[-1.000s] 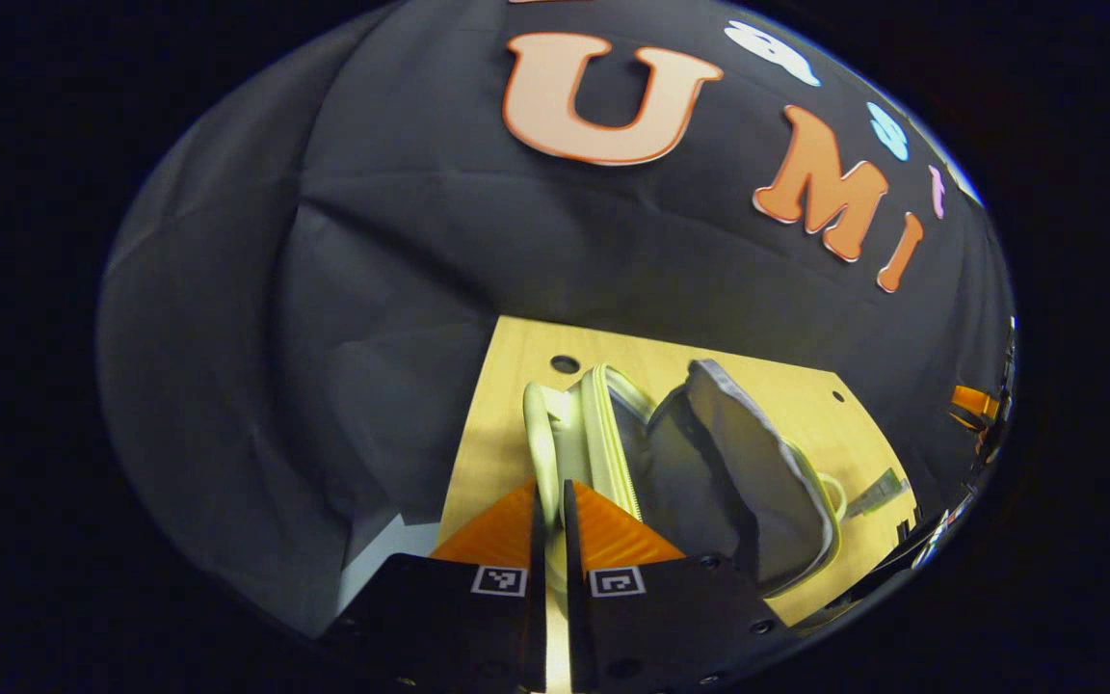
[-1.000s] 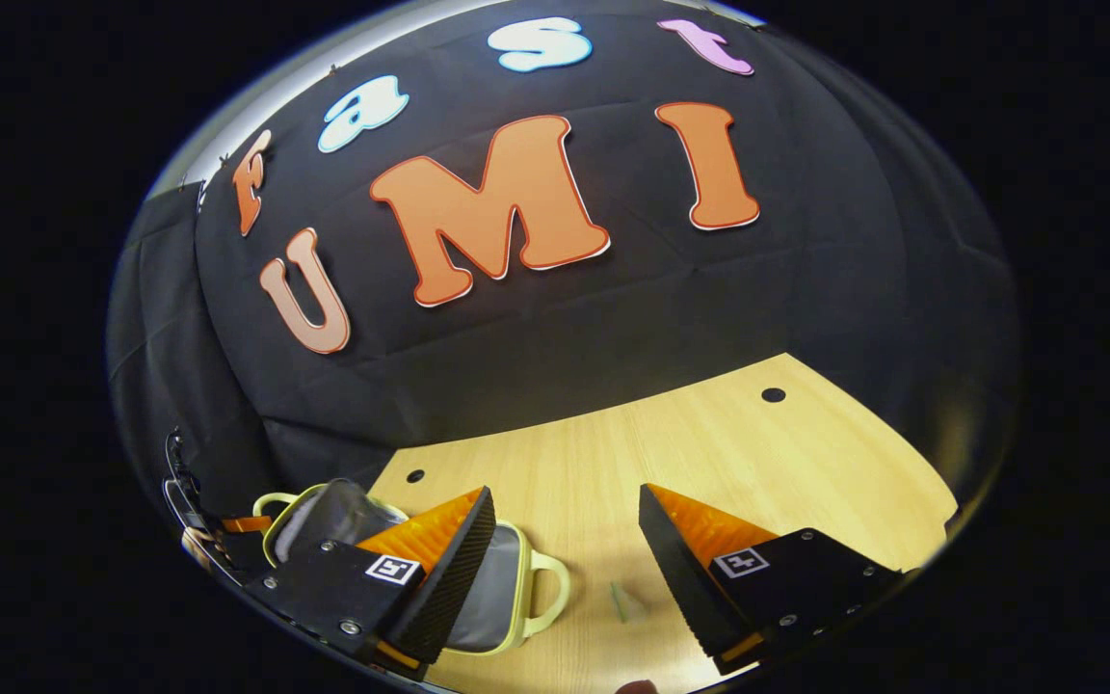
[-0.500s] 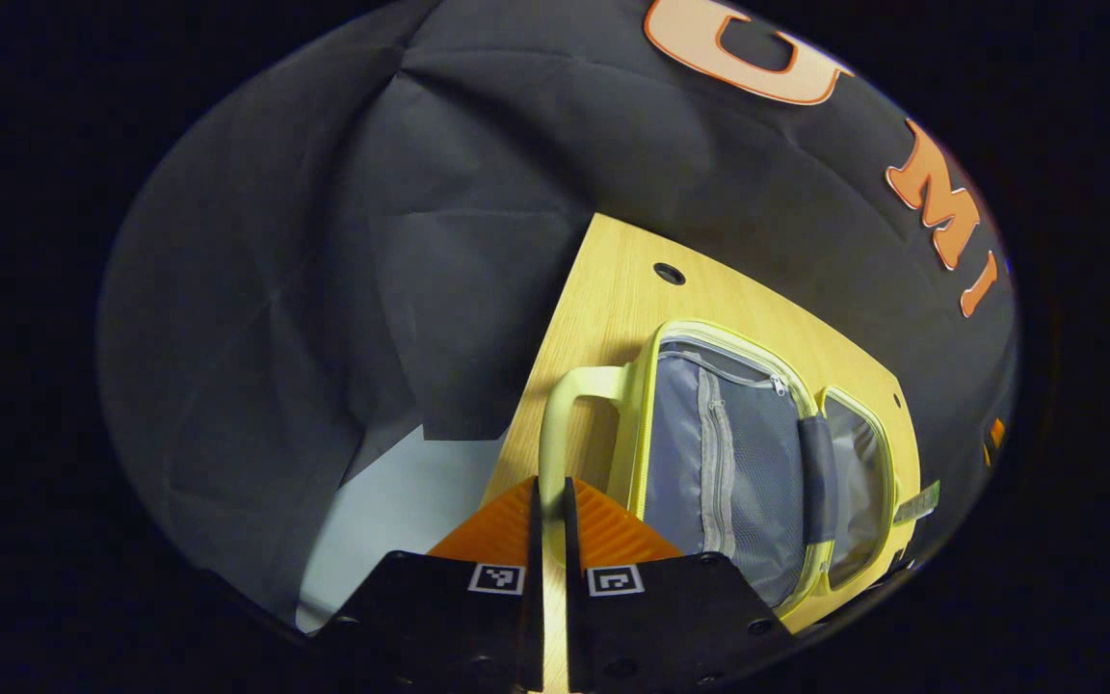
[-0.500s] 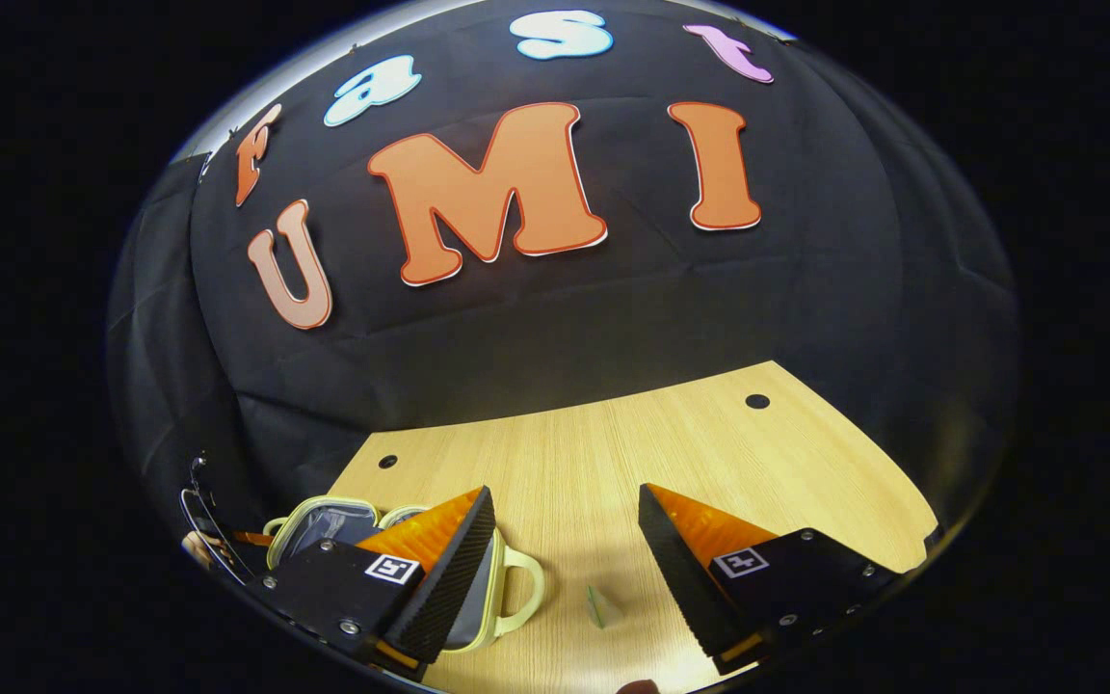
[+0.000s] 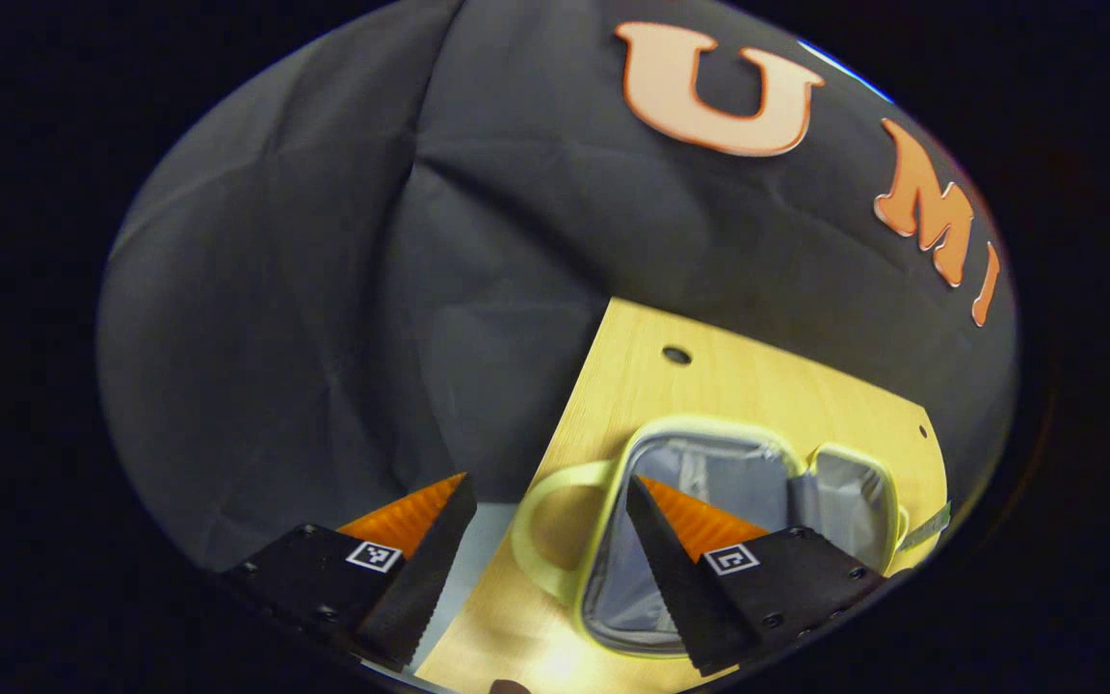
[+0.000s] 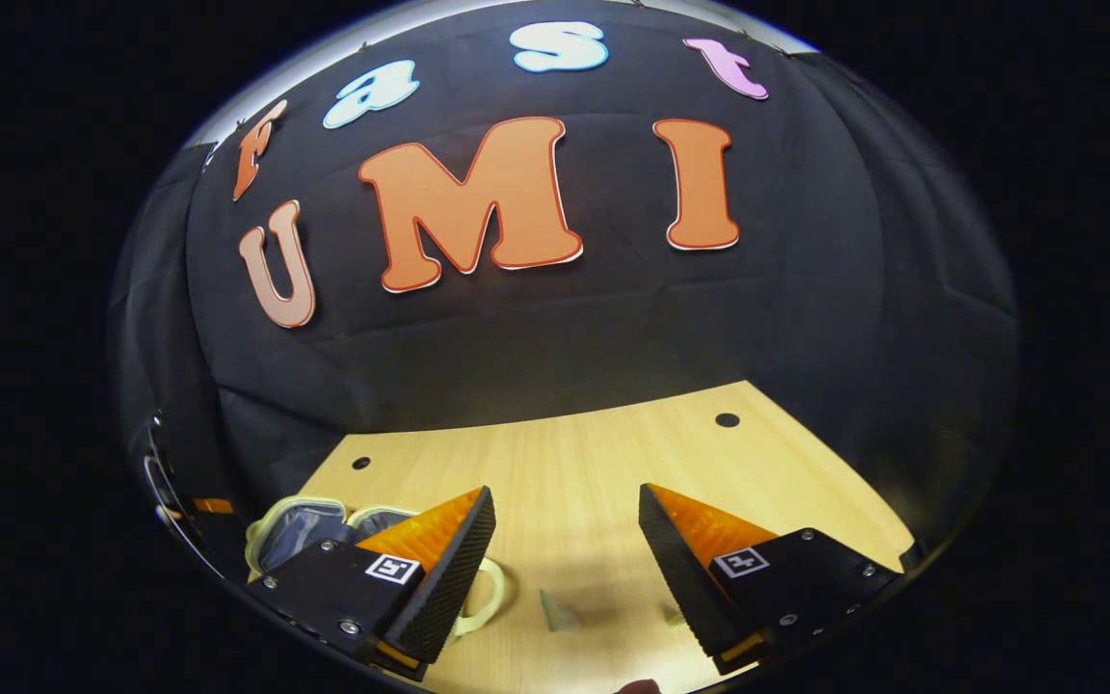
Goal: First open the suitcase, pack the skin care products into it, and then close the suitcase.
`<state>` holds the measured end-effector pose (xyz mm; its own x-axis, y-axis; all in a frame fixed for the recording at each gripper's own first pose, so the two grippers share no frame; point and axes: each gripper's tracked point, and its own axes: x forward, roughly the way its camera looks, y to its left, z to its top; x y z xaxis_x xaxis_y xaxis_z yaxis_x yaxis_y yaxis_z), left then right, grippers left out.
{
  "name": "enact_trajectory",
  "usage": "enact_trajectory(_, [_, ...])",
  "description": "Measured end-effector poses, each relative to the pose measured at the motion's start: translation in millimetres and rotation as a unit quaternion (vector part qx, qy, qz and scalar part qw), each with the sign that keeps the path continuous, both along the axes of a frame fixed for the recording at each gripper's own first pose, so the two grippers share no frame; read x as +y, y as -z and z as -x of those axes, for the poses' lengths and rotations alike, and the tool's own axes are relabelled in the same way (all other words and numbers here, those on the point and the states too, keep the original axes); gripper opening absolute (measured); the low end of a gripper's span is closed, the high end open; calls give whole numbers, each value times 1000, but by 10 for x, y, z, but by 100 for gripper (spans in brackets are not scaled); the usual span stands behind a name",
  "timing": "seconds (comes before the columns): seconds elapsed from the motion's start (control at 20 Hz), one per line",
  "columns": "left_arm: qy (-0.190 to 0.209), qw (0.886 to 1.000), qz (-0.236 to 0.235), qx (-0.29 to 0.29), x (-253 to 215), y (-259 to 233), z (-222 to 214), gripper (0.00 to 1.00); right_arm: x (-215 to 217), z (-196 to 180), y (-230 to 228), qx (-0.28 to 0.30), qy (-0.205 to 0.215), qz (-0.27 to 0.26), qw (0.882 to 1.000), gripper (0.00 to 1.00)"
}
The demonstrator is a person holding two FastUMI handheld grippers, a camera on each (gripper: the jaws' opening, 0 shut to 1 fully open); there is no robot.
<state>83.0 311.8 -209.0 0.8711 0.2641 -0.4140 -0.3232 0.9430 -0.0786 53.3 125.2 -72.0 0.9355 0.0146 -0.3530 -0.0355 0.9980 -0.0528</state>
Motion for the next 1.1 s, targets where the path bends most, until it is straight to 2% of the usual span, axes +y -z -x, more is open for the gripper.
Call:
enact_trajectory(0.2, [-16,993,-90,-80,-655,-918,109,100,-175,-25,-68,-19,-8,26,999,95])
enact_trajectory(0.35, [2,985,-118,-125,-1484,-1387,174,97,-340,-49,-82,-23,-17,37,999,95])
enact_trajectory(0.55, [29,972,-142,-183,-2643,-1721,118,98,-627,-62,-84,-19,-31,38,999,95])
enact_trajectory(0.7, [74,965,-143,-206,-3683,-1694,84,97,-870,-90,-97,-14,-41,34,999,95])
enact_trajectory(0.85, [110,969,-104,-196,-4583,-1367,-24,97,-1118,-127,-80,-10,-47,35,998,95])
enact_trajectory(0.95, [122,969,-66,-206,-4999,-1170,-97,98,-1244,-129,-26,-3,-53,36,998,95])
enact_trajectory(1.0, [133,966,-54,-216,-5247,-1084,-137,98,-1296,-128,10,1,-58,36,998,95])
enact_trajectory(1.1, [142,967,-46,-206,-5655,-810,-236,98,-1445,-118,106,12,-62,41,997,95])
